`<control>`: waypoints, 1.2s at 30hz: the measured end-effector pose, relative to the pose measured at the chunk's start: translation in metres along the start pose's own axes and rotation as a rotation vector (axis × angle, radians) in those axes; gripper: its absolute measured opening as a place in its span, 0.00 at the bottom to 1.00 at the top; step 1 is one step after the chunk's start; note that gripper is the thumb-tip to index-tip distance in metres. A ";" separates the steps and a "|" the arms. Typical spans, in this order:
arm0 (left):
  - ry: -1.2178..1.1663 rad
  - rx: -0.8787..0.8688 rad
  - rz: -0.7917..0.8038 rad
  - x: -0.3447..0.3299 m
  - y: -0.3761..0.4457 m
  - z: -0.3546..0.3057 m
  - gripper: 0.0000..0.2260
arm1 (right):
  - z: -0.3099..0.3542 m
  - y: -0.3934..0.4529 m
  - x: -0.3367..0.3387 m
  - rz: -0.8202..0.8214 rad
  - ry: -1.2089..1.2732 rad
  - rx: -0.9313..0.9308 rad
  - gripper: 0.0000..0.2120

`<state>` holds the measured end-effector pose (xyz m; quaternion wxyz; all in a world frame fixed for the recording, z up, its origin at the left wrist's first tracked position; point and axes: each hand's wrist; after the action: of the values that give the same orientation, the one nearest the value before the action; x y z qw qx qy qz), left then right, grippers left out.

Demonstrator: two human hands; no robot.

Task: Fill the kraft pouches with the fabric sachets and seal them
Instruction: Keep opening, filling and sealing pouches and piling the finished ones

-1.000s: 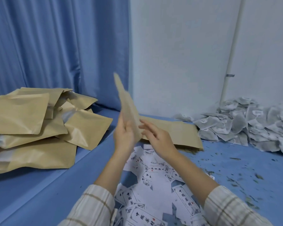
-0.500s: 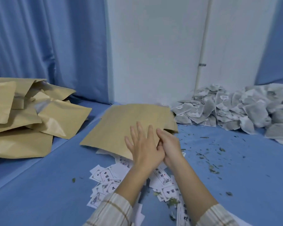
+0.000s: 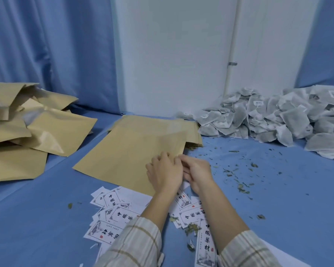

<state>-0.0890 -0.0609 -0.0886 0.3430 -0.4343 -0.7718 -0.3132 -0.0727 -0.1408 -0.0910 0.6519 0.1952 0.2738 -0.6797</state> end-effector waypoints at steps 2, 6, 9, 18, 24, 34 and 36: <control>-0.094 0.002 -0.040 -0.001 0.003 0.000 0.18 | -0.001 0.001 0.001 0.034 0.031 -0.024 0.05; -0.238 -0.021 -0.031 -0.001 0.009 0.001 0.18 | -0.005 0.001 0.001 0.145 0.032 -0.053 0.11; -0.342 0.021 0.010 0.002 0.013 0.003 0.16 | -0.008 0.000 -0.003 0.163 0.042 -0.058 0.08; -0.635 0.139 0.034 0.009 0.016 0.003 0.13 | -0.017 0.006 -0.001 0.196 0.151 -0.105 0.06; -0.287 -0.041 -0.054 0.015 0.010 0.003 0.15 | -0.016 0.000 -0.005 0.098 -0.041 0.067 0.05; 0.093 -0.292 0.004 0.014 0.008 0.005 0.15 | -0.019 0.002 -0.007 -0.037 -0.975 0.506 0.09; 0.060 -0.285 -0.003 0.013 0.005 0.006 0.14 | -0.020 0.003 -0.005 -0.075 -0.993 0.481 0.08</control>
<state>-0.0913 -0.0480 -0.0807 0.3002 -0.4678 -0.7097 -0.4329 -0.0707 -0.1240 -0.1037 0.6151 -0.0153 -0.2228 -0.7561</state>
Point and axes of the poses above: each hand's wrist, its own y-axis towards the middle knuckle, its own x-axis out of the back of the hand, z = x × y, and after that the axes turned 13 degrees about y, right-handed
